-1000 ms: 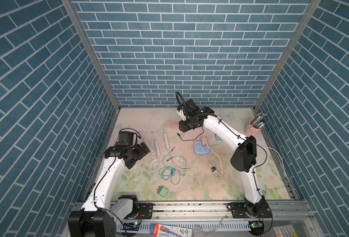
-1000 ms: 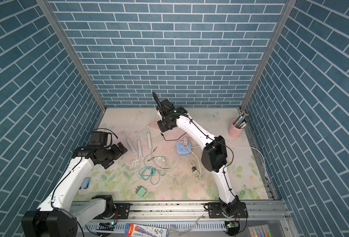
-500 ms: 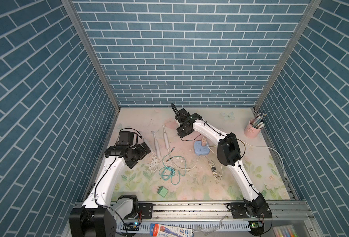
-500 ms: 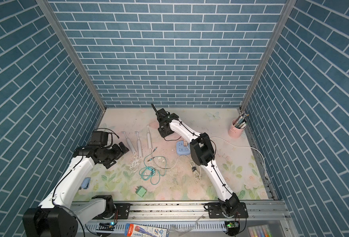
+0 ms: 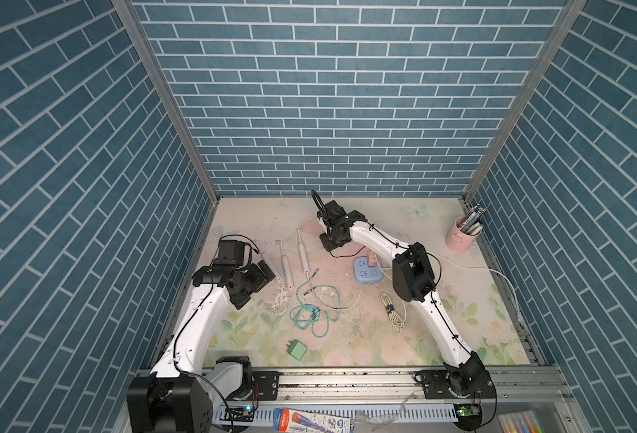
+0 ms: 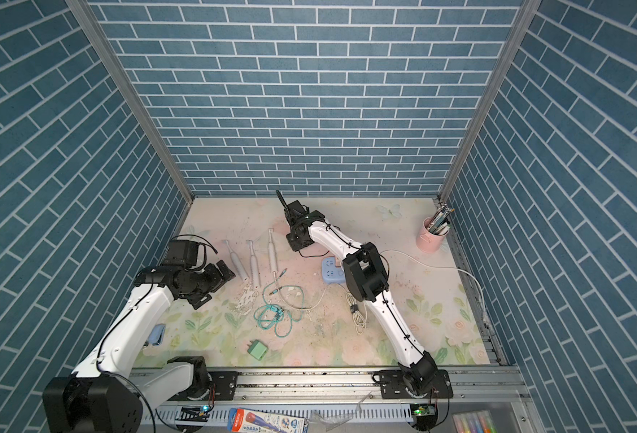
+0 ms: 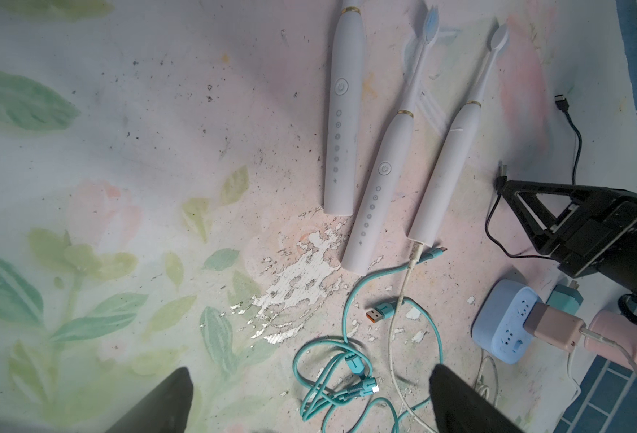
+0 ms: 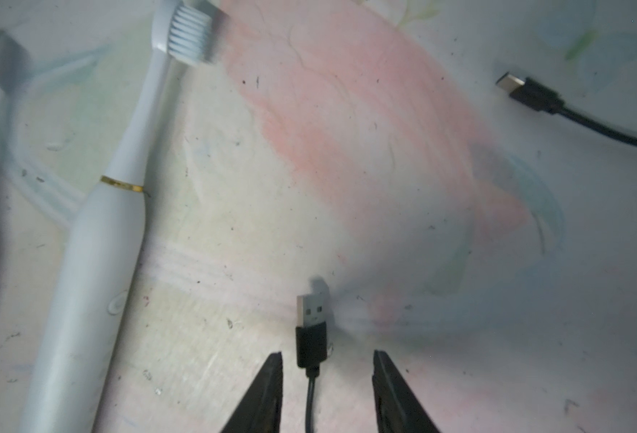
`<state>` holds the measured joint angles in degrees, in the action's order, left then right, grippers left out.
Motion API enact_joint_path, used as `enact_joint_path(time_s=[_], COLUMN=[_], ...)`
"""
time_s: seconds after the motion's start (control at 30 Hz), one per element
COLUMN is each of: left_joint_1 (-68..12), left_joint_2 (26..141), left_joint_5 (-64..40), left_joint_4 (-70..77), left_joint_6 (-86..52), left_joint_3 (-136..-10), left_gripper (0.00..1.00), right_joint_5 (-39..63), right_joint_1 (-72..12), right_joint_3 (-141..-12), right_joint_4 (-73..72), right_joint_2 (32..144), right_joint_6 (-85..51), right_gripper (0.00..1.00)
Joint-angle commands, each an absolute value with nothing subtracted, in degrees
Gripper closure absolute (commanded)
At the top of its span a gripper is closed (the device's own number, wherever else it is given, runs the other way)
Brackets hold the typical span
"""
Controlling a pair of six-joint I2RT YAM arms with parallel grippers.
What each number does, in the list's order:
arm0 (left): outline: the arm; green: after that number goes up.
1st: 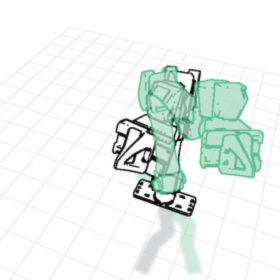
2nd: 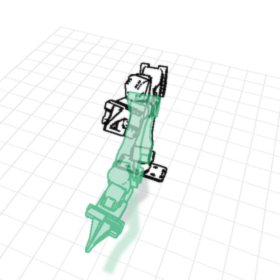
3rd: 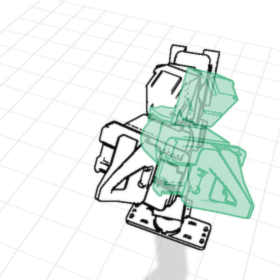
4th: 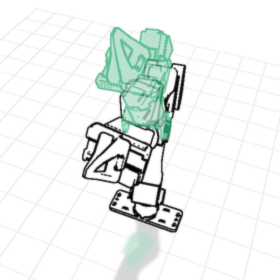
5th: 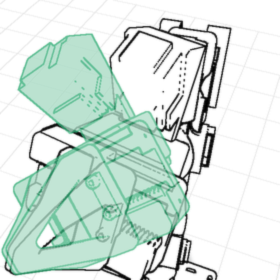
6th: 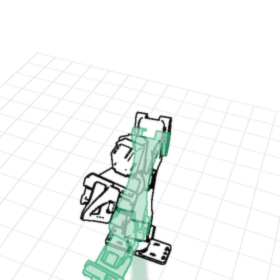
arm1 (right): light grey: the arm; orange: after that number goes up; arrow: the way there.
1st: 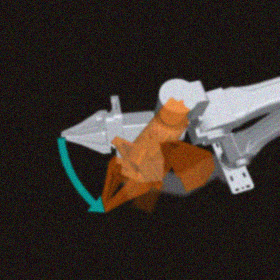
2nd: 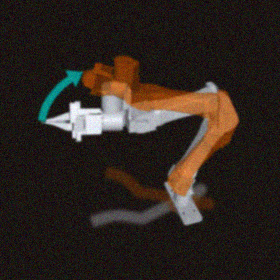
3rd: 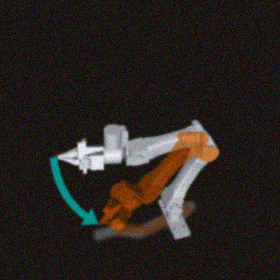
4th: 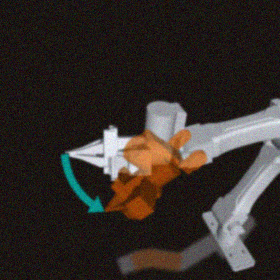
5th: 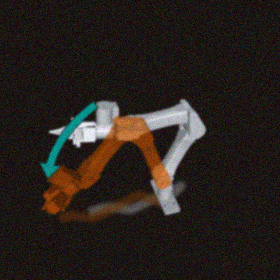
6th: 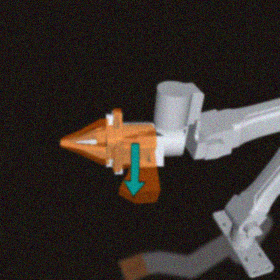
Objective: Charge the electric toothbrush
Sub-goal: Pick up the charging cable from the center of the board.
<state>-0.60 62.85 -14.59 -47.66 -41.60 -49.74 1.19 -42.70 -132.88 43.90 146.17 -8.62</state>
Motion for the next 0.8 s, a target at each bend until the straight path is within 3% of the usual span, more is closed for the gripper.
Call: enact_joint_path(time_s=[0.0,0.27,0.43,0.77], left_joint_1=[-0.19,-0.22,-0.26,-4.95], left_joint_2=[63.36,63.71,64.64,72.81], left_joint_5=[-13.81,-13.38,-13.66,-10.23], left_joint_4=[-47.48,-47.64,-45.89,-41.84], left_joint_6=[-41.87,-42.18,-43.99,-49.22], left_joint_3=[-48.54,-48.82,-47.95,-51.34], left_gripper=[0.0,0.0,0.01,0.01], right_joint_5=[2.01,1.08,1.01,2.35], right_joint_1=[-42.5,-42.54,-43.1,-46.87], right_joint_3=[-132.96,-133.34,-130.59,-107.88], right_joint_4=[43.83,45.35,45.0,31.07], right_joint_2=[148.87,150.47,147.4,126.15], right_joint_6=[-7.57,-7.25,-6.36,-4.87], right_gripper=[0.62,0.8,0.99,1.0])
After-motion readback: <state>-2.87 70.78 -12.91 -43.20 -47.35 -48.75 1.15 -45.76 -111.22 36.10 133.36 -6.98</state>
